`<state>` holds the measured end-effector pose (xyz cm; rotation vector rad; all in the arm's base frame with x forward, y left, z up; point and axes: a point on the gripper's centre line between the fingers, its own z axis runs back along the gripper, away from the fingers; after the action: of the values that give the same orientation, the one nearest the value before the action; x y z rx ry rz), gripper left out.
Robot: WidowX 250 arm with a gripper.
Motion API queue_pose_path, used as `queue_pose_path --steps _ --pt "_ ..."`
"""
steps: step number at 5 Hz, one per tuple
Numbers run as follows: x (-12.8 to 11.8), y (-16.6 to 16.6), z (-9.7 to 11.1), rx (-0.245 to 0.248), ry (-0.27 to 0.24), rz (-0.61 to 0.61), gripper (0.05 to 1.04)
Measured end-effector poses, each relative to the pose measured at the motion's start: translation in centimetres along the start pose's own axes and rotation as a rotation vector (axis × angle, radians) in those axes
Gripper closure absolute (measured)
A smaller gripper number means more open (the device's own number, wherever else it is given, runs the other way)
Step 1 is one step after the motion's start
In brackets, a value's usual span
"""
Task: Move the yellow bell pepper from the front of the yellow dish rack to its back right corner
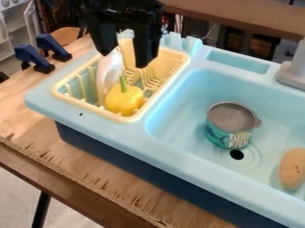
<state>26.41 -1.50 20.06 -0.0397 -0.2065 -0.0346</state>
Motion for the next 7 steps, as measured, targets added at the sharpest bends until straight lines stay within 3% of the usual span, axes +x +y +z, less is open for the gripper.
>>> queue_pose_path --steps 1,3,4,5,7 --pt "0.2 0.7 -1.4 0.004 0.016 -0.014 0.082" --pt "0.1 0.8 -3.2 -0.006 0.001 -0.008 0.081" --pt "-0.2 0.8 -3.7 -0.008 0.004 -0.004 0.131" --pt "-0.3 0.7 -5.2 -0.016 0.025 -0.011 0.371" --pt "0.5 -0.1 -5.4 -0.024 -0.004 -0.01 0.807"
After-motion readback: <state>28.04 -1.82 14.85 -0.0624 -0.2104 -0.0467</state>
